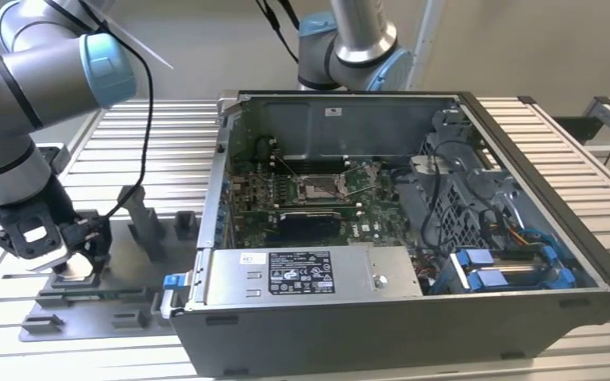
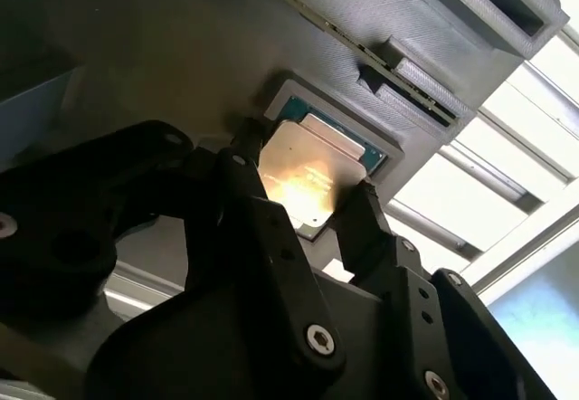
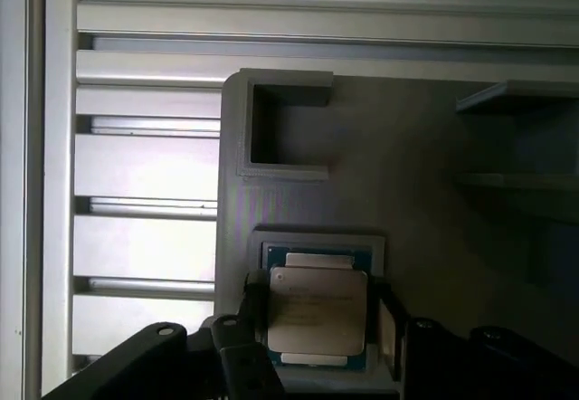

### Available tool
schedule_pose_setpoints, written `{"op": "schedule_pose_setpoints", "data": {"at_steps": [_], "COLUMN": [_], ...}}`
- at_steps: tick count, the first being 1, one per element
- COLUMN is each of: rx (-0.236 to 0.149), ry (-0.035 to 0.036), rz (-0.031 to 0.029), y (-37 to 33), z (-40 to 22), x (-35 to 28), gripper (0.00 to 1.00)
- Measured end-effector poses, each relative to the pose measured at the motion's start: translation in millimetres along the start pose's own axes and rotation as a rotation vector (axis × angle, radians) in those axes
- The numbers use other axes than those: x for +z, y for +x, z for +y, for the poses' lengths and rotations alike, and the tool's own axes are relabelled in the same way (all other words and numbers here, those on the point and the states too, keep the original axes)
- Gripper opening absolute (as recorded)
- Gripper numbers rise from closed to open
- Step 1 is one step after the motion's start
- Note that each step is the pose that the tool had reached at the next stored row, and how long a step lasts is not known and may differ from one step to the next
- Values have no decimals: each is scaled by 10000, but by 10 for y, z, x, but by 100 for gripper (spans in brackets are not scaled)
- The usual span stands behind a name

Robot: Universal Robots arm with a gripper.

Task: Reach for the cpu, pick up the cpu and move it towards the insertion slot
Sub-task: 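Pick up the cpu and move it towards the insertion slot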

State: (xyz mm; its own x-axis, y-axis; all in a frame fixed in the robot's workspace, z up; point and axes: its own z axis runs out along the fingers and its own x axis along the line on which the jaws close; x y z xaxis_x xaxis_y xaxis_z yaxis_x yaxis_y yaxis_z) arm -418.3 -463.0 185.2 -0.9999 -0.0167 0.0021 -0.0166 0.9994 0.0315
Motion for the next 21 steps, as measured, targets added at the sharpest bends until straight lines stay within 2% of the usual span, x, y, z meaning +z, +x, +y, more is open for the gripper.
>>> {"op": "schedule_pose_setpoints", "data": {"at_steps": [11,21], "rx": [0,0], "ry": [-4,-1], "rz": [-6,-2], "y": [-1,0], "z": [1,6], "x": [-12,-191], "gripper": [0,0]}}
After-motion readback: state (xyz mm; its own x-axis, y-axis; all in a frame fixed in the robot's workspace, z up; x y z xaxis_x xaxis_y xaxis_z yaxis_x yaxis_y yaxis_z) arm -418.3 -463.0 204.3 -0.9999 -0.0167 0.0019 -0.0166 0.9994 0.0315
